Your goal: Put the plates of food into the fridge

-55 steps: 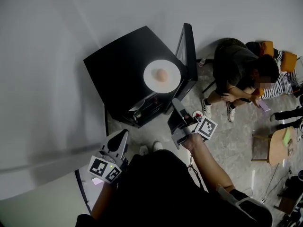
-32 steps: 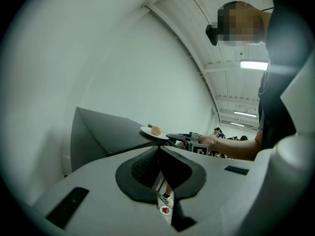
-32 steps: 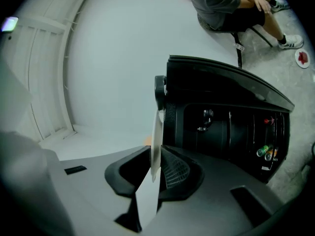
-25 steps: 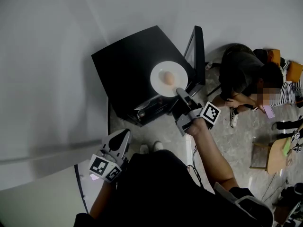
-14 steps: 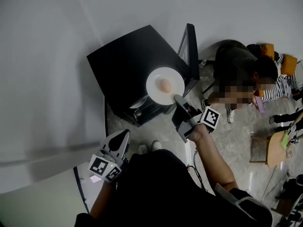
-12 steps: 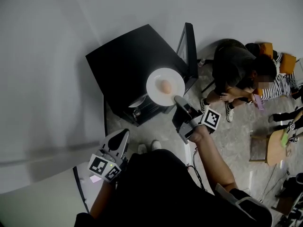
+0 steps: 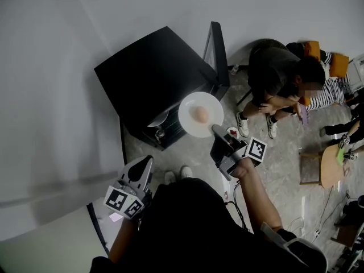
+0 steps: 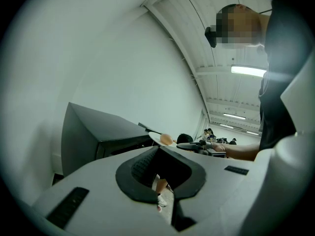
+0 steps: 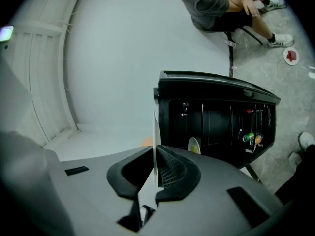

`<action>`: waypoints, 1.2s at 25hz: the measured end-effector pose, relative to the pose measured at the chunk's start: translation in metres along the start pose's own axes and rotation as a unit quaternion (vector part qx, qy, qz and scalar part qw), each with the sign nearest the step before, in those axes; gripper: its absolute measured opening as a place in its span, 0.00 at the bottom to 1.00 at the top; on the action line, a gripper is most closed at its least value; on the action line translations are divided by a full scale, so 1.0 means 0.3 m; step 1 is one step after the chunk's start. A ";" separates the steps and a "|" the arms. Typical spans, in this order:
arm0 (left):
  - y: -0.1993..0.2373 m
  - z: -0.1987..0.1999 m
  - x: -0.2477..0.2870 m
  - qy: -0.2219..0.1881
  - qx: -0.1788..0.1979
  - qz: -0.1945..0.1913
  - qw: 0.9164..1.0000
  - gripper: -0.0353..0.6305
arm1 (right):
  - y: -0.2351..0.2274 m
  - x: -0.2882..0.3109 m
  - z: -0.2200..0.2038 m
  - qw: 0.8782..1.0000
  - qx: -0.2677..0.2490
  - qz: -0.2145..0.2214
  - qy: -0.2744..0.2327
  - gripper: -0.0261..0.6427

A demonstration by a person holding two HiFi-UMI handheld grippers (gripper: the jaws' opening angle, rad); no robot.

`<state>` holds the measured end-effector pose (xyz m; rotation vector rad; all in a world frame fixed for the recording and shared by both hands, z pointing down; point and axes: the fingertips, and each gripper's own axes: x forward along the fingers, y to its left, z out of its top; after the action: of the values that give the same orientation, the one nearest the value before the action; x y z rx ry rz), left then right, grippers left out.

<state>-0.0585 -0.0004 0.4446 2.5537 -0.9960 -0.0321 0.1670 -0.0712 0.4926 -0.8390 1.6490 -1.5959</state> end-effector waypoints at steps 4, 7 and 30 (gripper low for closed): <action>0.010 0.026 0.008 -0.006 -0.011 0.005 1.000 0.09 | -0.045 -0.017 0.003 1.000 0.013 -0.013 -0.002 0.09; 0.008 0.047 -0.005 -0.006 -0.010 0.006 1.000 0.09 | -0.113 -0.014 -0.002 0.999 0.006 -0.037 0.000 0.09; 0.102 0.017 -0.034 0.003 -0.015 0.036 0.999 0.09 | -0.559 0.246 0.111 0.993 0.009 -0.111 -0.024 0.09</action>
<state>-0.0868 -0.0161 0.4500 2.4874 -1.0762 -0.0196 0.1517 -0.1573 0.6571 -1.0751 1.5485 -1.7219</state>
